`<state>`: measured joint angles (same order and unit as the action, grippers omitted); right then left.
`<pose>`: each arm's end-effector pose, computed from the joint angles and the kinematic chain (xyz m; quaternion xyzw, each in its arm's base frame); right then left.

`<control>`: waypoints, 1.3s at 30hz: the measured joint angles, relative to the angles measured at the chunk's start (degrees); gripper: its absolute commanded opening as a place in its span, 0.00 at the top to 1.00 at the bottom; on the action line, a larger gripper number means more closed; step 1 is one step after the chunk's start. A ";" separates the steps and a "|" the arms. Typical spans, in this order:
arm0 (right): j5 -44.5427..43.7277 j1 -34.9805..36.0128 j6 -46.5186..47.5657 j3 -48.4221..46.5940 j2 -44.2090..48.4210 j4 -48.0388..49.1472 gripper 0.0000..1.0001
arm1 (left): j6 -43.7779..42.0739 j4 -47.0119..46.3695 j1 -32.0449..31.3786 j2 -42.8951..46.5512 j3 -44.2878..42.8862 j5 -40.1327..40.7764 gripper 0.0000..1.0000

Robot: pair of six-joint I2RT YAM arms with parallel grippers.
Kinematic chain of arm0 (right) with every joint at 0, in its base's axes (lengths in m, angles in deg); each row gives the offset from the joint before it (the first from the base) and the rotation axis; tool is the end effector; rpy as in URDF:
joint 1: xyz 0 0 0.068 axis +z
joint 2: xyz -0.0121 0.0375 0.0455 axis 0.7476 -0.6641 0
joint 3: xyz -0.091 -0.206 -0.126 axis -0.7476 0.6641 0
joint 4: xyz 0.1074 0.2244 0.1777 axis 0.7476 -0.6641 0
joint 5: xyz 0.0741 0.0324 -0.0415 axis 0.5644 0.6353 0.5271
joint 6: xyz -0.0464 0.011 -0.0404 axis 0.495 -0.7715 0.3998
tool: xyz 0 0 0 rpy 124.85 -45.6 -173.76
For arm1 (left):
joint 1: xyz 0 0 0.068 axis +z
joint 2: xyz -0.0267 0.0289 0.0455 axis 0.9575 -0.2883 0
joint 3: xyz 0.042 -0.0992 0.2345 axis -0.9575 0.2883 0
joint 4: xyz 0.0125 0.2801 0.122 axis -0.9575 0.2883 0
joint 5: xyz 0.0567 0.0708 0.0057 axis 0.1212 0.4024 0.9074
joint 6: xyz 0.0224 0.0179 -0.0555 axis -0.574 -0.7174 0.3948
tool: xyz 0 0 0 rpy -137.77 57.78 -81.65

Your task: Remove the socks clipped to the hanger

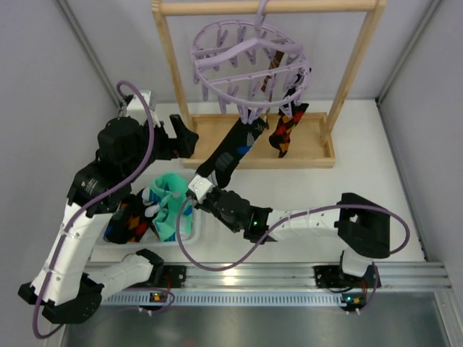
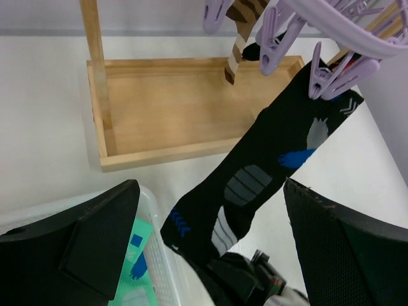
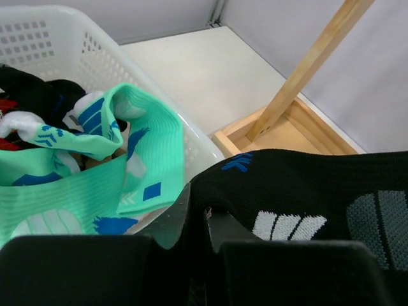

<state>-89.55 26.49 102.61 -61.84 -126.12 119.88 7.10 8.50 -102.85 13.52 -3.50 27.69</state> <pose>0.1321 0.4040 0.2175 -0.3860 0.6091 0.1778 0.6696 0.1988 -0.1057 0.4844 0.0198 0.7993 -0.2076 0.5635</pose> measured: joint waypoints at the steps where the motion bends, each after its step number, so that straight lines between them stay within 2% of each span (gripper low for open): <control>1: -0.48 0.26 0.68 -1.49 -0.98 -1.09 1.00 | -0.22 0.00 0.00 -0.87 -0.96 0.26 0.02; 11: -2.29 1.60 6.01 -13.31 -11.10 -8.39 1.00 | -1.73 0.00 -4.31 -8.33 -8.33 6.38 0.02; 18: -2.62 1.64 8.15 -18.32 -15.41 -11.63 1.00 | -5.64 -0.37 -20.87 -19.10 -17.03 23.37 0.02; 21: -2.69 1.75 8.37 -18.82 -15.52 -12.20 1.00 | -7.19 -0.55 -24.46 -24.28 -19.85 27.69 0.02; 27: -2.67 1.92 8.70 -18.73 -15.52 -12.28 1.00 | -8.85 -0.74 -24.98 -32.41 -22.03 37.33 0.07; 39: -2.73 1.92 8.63 -18.58 -15.50 -12.28 1.00 | -9.77 -0.85 -24.94 -40.00 -28.11 49.55 0.23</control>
<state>-92.28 28.41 111.24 -80.41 -141.61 107.59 -2.67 7.65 -127.79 -26.48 -31.61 77.24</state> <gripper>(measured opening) 0.018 0.791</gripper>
